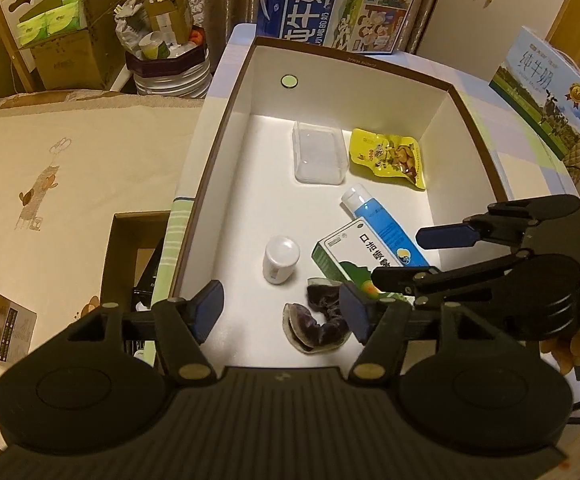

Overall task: Organize objects
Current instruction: 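Release the cloth with the left tool while the right tool lowers the spray box into the box, then withdraw both tools from the box toward the table items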

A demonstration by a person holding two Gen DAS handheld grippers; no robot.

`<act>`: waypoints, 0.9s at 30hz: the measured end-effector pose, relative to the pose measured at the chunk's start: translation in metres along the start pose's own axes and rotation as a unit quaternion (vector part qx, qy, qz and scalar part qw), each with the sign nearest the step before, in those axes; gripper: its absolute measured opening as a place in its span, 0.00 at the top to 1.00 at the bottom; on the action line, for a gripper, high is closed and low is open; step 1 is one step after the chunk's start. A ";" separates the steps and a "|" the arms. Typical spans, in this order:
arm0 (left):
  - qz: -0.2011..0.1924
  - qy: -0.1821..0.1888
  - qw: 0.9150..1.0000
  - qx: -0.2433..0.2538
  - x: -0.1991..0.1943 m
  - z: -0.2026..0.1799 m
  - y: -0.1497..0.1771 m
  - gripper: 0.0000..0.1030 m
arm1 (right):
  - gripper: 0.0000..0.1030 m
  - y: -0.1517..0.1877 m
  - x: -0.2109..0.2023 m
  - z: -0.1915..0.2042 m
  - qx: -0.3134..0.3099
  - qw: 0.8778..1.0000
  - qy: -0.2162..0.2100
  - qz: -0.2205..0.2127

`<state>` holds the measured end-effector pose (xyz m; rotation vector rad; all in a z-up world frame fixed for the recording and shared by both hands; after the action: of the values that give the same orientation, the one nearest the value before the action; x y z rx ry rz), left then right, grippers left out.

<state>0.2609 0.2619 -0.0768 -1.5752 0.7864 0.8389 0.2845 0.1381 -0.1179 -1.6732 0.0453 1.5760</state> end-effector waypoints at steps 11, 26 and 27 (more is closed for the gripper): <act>-0.019 0.014 1.000 0.006 -0.018 -0.011 0.001 0.35 | 0.48 0.013 -0.052 0.001 0.012 0.999 -0.007 -0.034; -0.040 0.021 0.999 0.011 -0.049 -0.040 0.014 0.22 | 0.48 0.047 -0.118 -0.006 0.060 0.995 -0.013 -0.074; -0.041 0.020 0.999 0.012 -0.052 -0.042 0.015 0.22 | 0.48 0.050 -0.122 -0.006 0.062 0.995 -0.015 -0.076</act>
<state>0.2254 0.2207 -0.0356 -1.5960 0.7517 0.7384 0.2365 0.0420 -0.0415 -1.5214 0.0002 1.4540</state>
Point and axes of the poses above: each gripper's, at about its wrist camera, not at the fingertips, and x roughly the way its jaws point, z to its left, y to its underside, the point moved 3 cm from there along x, roughly the way its jaws point, and after that the axes turned 1 degree about y, right-handed, at the moved point
